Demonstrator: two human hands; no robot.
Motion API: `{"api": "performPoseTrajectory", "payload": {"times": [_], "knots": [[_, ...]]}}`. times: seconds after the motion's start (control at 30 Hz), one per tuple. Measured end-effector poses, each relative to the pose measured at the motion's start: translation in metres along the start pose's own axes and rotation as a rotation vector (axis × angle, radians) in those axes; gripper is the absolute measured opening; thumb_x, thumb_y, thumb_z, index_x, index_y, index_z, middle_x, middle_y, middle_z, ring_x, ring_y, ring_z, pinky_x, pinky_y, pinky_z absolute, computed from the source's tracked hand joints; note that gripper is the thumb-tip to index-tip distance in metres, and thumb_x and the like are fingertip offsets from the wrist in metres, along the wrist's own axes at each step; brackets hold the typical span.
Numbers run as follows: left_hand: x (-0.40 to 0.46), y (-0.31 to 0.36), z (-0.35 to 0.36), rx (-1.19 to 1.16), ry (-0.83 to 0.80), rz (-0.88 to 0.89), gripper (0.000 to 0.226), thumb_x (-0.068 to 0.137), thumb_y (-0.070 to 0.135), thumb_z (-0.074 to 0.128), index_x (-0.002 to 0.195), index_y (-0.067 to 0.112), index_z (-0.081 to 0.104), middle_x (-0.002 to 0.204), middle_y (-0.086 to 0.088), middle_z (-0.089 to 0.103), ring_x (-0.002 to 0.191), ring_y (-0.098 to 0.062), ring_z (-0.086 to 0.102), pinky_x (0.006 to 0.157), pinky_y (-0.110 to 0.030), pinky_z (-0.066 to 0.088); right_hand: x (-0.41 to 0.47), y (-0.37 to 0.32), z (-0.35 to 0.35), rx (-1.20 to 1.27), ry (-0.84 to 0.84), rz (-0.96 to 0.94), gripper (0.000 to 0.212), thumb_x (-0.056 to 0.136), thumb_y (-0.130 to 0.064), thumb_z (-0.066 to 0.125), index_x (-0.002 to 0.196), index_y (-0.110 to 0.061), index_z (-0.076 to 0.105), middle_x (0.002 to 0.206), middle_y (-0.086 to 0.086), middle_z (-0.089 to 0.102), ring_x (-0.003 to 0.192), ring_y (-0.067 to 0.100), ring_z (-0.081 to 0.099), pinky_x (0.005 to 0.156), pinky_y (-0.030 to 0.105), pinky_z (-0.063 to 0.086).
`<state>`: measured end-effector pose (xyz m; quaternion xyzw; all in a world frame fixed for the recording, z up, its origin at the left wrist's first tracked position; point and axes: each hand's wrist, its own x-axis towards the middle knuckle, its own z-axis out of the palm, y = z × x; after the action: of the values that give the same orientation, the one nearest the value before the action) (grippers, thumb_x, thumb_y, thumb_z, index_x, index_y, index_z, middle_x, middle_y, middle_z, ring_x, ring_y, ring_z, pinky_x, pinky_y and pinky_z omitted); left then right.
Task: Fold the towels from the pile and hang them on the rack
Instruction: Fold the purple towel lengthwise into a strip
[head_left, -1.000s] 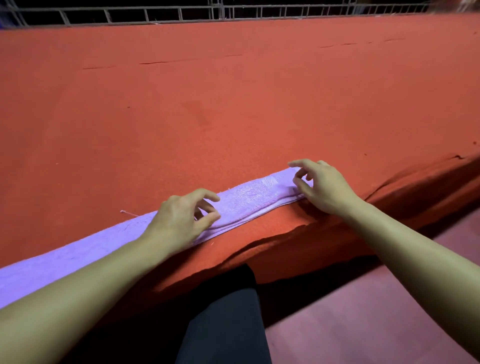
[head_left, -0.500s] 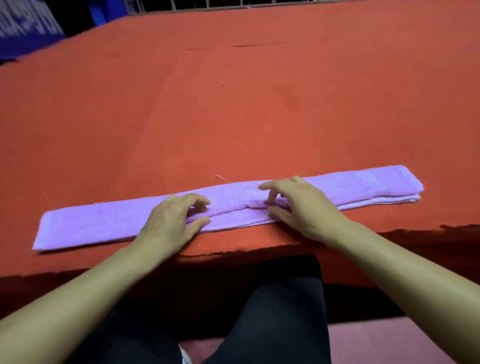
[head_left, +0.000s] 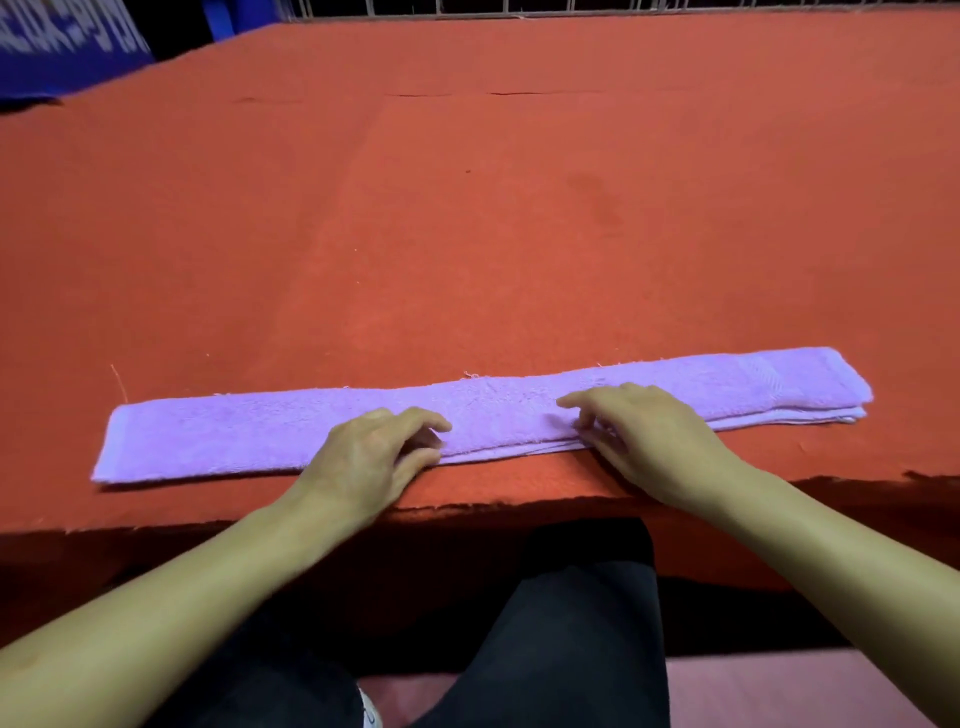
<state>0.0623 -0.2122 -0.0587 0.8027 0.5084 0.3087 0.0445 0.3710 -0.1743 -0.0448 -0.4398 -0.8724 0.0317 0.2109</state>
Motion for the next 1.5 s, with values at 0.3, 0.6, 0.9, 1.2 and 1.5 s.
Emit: {"api": "performPoseTrajectory", "payload": {"times": [0.3, 0.6, 0.9, 1.2, 1.5], "knots": [[-0.001, -0.001, -0.017, -0.03, -0.003, -0.079, 0.029, 0.081, 0.049, 0.062, 0.108, 0.037, 0.06, 0.083, 0.029, 0.064, 0.077, 0.008, 0.057, 0.073, -0.015, 0.044, 0.024, -0.031, 0.001, 0.019, 0.074, -0.042, 0.031, 0.092, -0.032, 0.059, 0.123, -0.029, 0.061, 0.09, -0.02, 0.066, 0.082, 0.015, 0.055, 0.07, 0.027, 0.038], [-0.027, -0.029, -0.02, 0.12, 0.069, -0.04, 0.03, 0.076, 0.025, 0.078, 0.104, 0.025, 0.067, 0.086, 0.015, 0.067, 0.081, -0.004, 0.051, 0.07, -0.018, 0.041, 0.04, -0.053, 0.031, 0.099, -0.066, -0.099, 0.033, 0.088, -0.018, 0.062, 0.121, -0.024, 0.063, 0.098, -0.008, 0.07, 0.088, 0.026, 0.061, 0.077, 0.041, 0.053], [-0.03, -0.038, -0.02, 0.068, 0.067, 0.002, 0.029, 0.078, 0.025, 0.078, 0.104, 0.023, 0.067, 0.087, 0.014, 0.07, 0.081, -0.004, 0.05, 0.072, -0.014, 0.037, 0.028, -0.062, 0.025, 0.065, -0.077, -0.156, 0.033, 0.095, -0.021, 0.054, 0.127, -0.028, 0.056, 0.093, -0.013, 0.063, 0.084, 0.018, 0.056, 0.073, 0.035, 0.051], [-0.008, -0.034, -0.049, 0.052, -0.041, -0.132, 0.051, 0.093, 0.054, 0.034, 0.13, 0.028, 0.058, 0.14, 0.01, 0.053, 0.127, -0.014, 0.047, 0.109, -0.029, 0.033, 0.068, -0.098, 0.025, 0.024, 0.051, -0.078, 0.039, 0.093, -0.037, 0.041, 0.122, -0.024, 0.063, 0.105, -0.005, 0.067, 0.092, 0.025, 0.058, 0.078, 0.042, 0.05], [-0.029, -0.086, -0.066, 0.441, -0.516, -0.441, 0.088, 0.073, 0.085, -0.004, 0.152, 0.046, -0.006, 0.163, 0.014, -0.008, 0.151, -0.014, -0.009, 0.117, -0.057, -0.013, 0.096, -0.1, 0.066, -0.149, -0.525, 0.011, 0.065, 0.095, -0.064, 0.01, 0.154, -0.041, -0.008, 0.163, -0.016, -0.006, 0.151, 0.013, -0.007, 0.121, 0.047, -0.004]]}}
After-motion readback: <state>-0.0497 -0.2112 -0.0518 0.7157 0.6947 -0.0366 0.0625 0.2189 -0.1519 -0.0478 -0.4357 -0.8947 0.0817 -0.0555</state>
